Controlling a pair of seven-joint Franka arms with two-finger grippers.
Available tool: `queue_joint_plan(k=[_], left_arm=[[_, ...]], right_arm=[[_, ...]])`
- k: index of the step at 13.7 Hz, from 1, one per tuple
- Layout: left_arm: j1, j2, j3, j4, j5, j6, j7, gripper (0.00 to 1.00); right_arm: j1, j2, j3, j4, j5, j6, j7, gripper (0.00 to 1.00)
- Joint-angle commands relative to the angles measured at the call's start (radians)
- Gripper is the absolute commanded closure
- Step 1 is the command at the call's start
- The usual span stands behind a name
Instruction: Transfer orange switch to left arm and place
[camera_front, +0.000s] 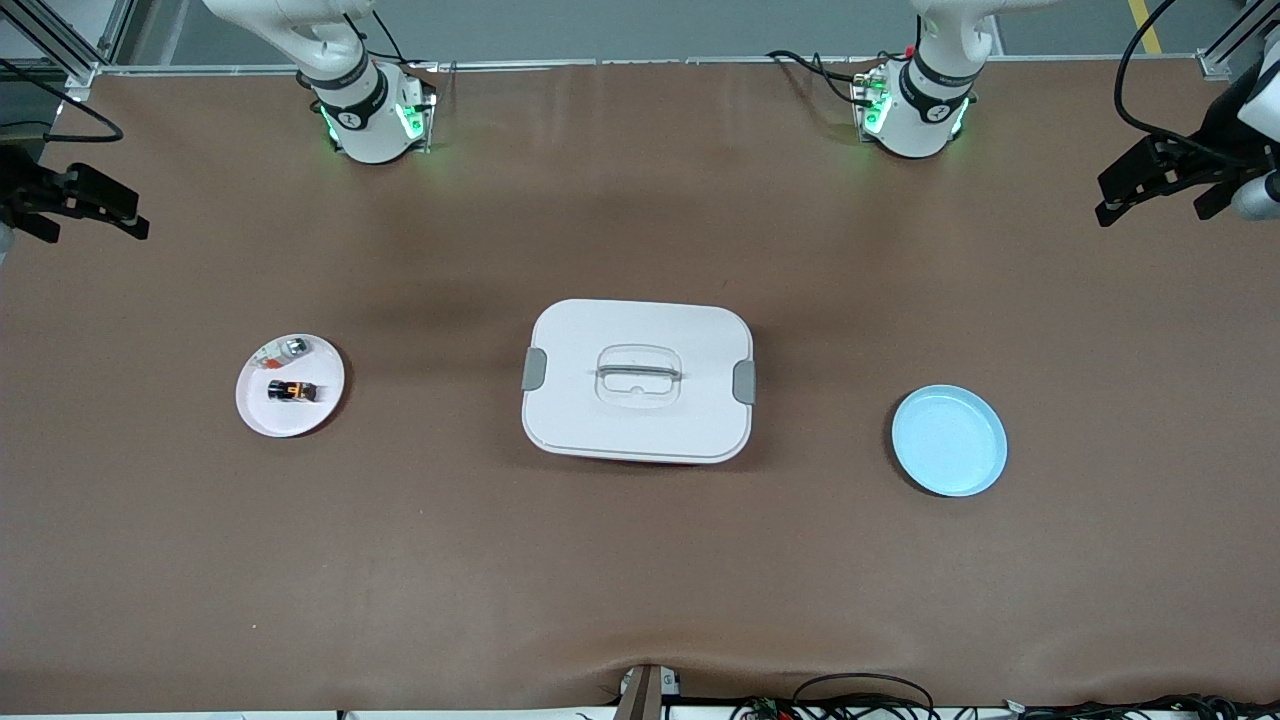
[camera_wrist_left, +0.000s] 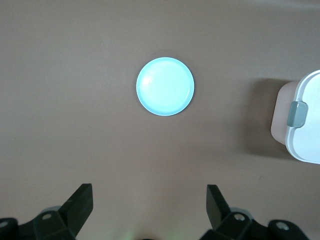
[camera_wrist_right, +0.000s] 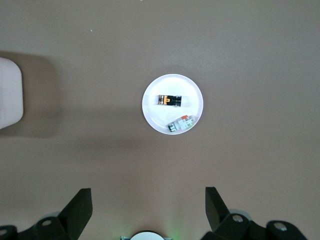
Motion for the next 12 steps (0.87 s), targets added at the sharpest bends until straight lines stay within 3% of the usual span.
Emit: queue_joint_plan(k=[1,5,9,12], left_arm=[[0.003,-0.005,-0.004,0.007,0.004,-0.043,0.004,0.0],[0.0,-0.005,-0.005,0.007,0.004,-0.047,0.009,0.0],[-0.004,-0.005,-0.007,0.007,0.009,-0.047,0.007,0.0],[-0.004,-0.005,-0.007,0.006,0.009,-0.047,0.003,0.0]], right_arm=[[0.022,0.034,0.006,0.002,-0.048,0.005,0.012,0.0],[0.011,0.097,0.004,-0.081,-0.048,0.13,0.012,0.0],[0.002,0.136,0.0,-0.274,-0.048,0.409,0.014,0.0],[-0.03,0.272,0.0,-0.313,-0.043,0.548,0.015,0.0]])
